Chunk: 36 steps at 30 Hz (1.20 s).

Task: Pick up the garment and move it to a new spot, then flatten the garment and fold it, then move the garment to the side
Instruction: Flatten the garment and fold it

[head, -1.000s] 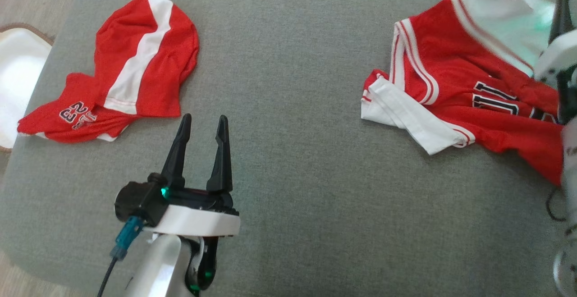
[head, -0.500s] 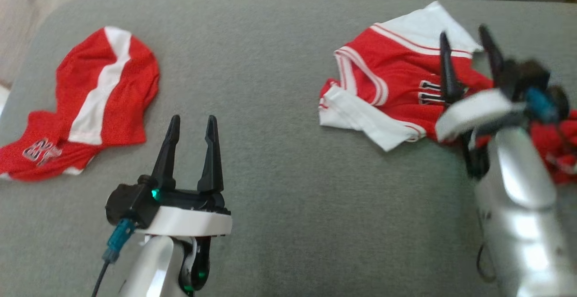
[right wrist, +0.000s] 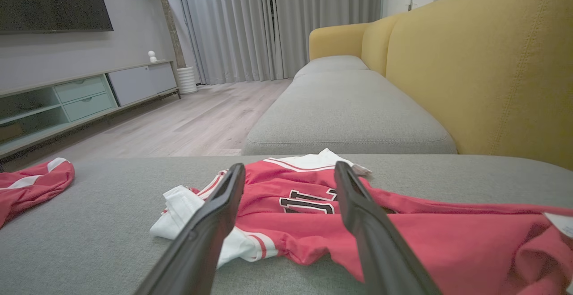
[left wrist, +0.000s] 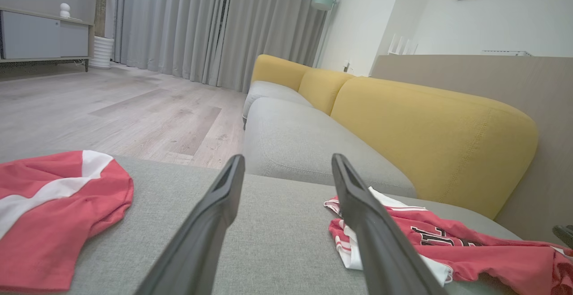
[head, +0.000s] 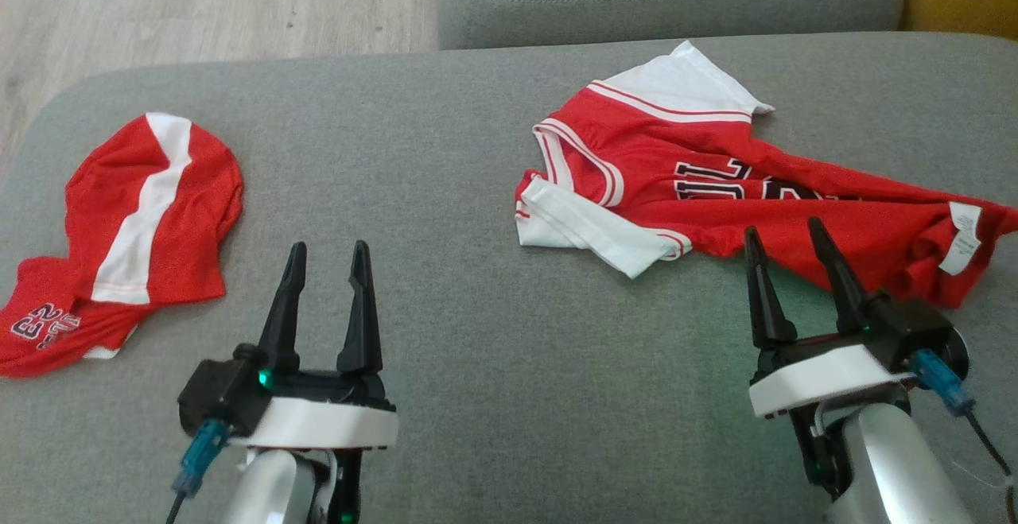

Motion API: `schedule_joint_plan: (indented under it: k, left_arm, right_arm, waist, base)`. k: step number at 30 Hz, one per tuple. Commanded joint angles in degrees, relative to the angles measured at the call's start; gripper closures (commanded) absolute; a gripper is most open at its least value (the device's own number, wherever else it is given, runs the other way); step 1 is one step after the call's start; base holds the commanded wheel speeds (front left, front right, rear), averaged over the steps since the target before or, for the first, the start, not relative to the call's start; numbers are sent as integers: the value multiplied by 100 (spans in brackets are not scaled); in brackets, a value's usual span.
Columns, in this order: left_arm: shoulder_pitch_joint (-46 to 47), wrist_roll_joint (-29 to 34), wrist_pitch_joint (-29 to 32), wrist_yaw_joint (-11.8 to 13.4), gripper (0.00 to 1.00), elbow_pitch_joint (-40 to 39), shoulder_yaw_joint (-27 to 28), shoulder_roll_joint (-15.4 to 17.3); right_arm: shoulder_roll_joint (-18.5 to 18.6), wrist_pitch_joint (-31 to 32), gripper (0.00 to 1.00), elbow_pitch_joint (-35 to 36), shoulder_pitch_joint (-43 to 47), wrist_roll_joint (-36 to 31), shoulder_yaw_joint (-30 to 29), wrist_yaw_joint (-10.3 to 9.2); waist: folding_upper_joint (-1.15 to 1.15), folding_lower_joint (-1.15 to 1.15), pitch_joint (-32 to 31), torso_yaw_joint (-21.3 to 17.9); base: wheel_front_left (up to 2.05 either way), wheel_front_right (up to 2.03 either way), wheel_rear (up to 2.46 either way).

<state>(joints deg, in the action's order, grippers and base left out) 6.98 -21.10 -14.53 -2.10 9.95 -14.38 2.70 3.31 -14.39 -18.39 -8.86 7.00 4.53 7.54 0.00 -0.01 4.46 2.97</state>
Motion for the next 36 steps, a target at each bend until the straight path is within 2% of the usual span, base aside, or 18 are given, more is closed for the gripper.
schedule_joint_plan:
  k: [1,6,12,24,35,36]
  left_arm:
    - [99,68,-47,-24,0,-204,209,18]
    - [112,61,-47,-36,0,-203,122,18]
    - [212,82,-47,-40,0,-193,46,18]
    - [449,-38,-47,2,0,-149,-114,18]
    - [562,-69,-47,27,0,-180,-154,18]
    - [565,-68,-47,32,0,-177,-159,18]
  right_arm:
    - [-43,-60,0,234,-158,-74,126,-5]
    - [-43,-61,0,203,-221,-344,114,-5]
    - [-43,-42,0,-246,-491,-837,273,-5]
    - [-43,19,0,-1913,-1462,-1889,544,-5]
    - [-21,-31,0,-2950,-2061,-2612,235,-5]
    - [-23,-36,34,-2996,-2094,-2628,205,-5]
  waist:
    - [0,1,10,30]
    - [0,1,103,182]
    - [0,1,293,420]
    - [0,1,727,1034]
    - [0,1,903,1199]
    - [0,1,907,1195]
  base:
    - [0,0,0]
    - [0,0,0]
    - [0,0,0]
    - [0,0,0]
    - [0,0,0]
    - [0,0,0]
